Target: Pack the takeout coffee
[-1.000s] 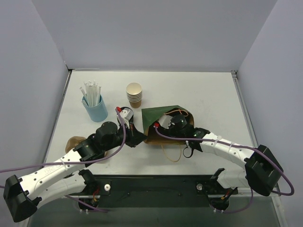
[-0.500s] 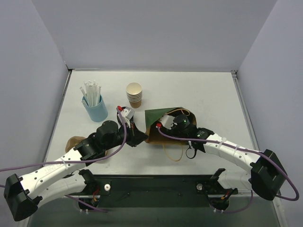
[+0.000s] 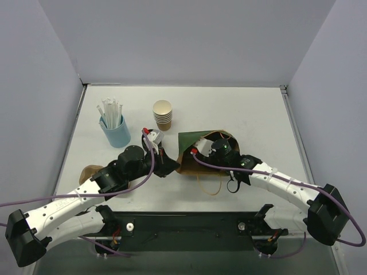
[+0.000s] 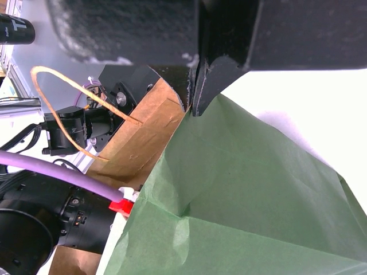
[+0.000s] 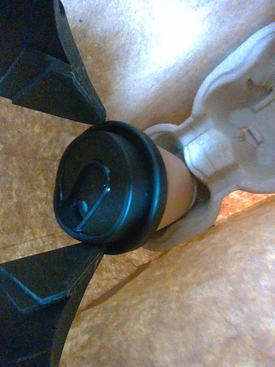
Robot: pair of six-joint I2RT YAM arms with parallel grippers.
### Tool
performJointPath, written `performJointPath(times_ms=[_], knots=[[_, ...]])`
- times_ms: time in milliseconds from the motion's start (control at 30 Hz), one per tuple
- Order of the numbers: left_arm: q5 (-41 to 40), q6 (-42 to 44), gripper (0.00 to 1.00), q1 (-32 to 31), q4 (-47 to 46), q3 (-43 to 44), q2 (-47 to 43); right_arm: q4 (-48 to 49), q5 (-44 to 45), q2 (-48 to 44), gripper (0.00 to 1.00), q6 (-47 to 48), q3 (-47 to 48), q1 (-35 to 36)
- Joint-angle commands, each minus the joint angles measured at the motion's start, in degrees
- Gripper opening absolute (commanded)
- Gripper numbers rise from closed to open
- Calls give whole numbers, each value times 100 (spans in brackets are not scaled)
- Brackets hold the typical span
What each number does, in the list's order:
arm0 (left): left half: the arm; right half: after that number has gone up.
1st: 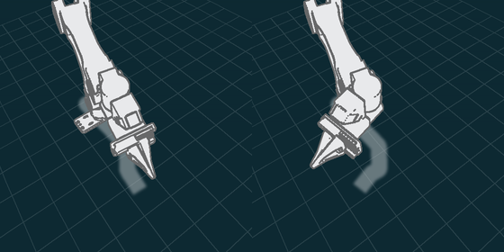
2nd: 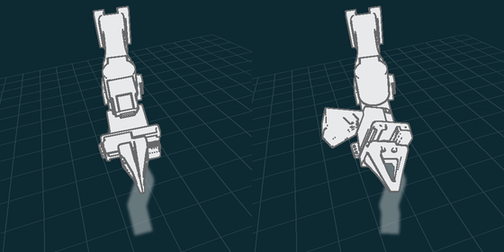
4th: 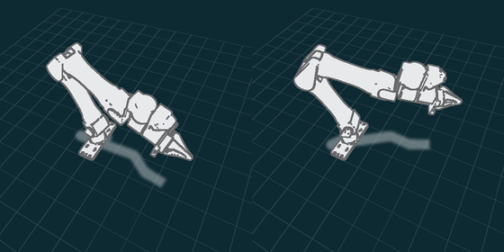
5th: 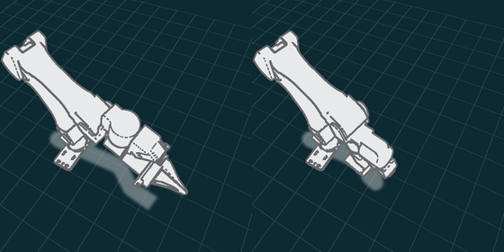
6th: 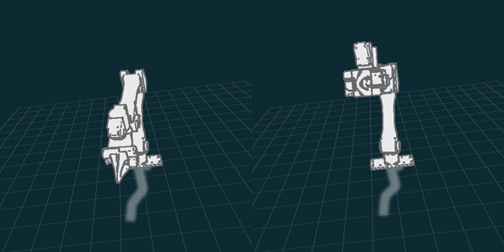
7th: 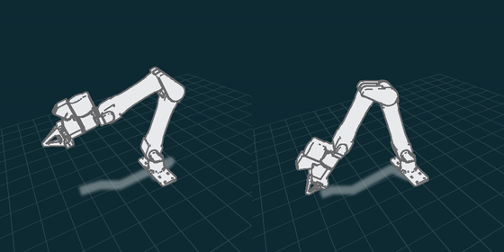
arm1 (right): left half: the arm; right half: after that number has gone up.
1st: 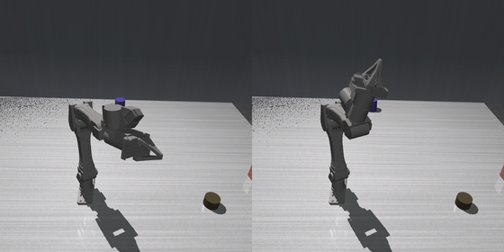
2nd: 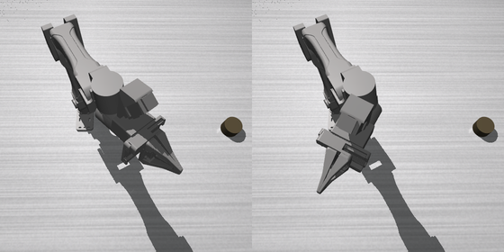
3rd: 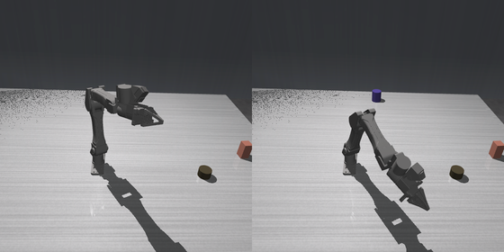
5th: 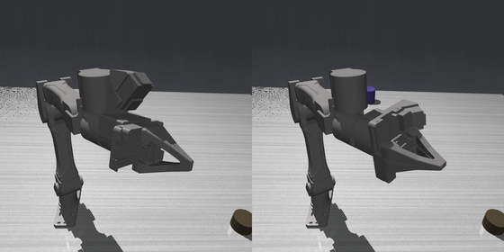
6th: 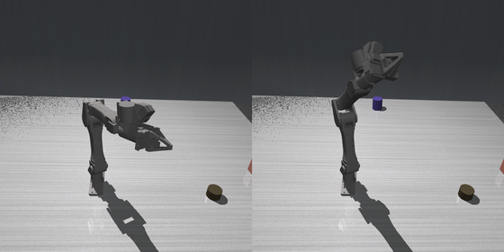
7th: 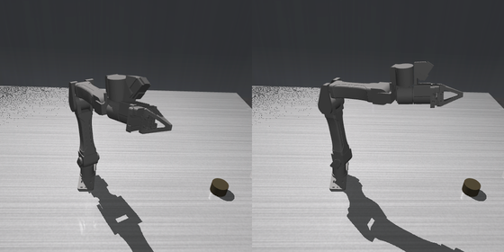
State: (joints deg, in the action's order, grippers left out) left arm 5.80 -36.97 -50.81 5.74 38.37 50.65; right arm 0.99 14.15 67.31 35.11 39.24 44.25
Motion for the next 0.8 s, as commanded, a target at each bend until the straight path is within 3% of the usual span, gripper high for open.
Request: performJointPath(times_ms=[0, 333, 767], knots=[[17, 129, 0, 1, 164, 153, 50, 15, 448, -253, 88, -312, 242, -83], [35, 155, 0, 1, 191, 180, 164, -29, 536, -341, 86, -514, 312, -101], [-9, 190, 0, 1, 235, 294, 217, -319, 579, -411, 75, -637, 461, -74]])
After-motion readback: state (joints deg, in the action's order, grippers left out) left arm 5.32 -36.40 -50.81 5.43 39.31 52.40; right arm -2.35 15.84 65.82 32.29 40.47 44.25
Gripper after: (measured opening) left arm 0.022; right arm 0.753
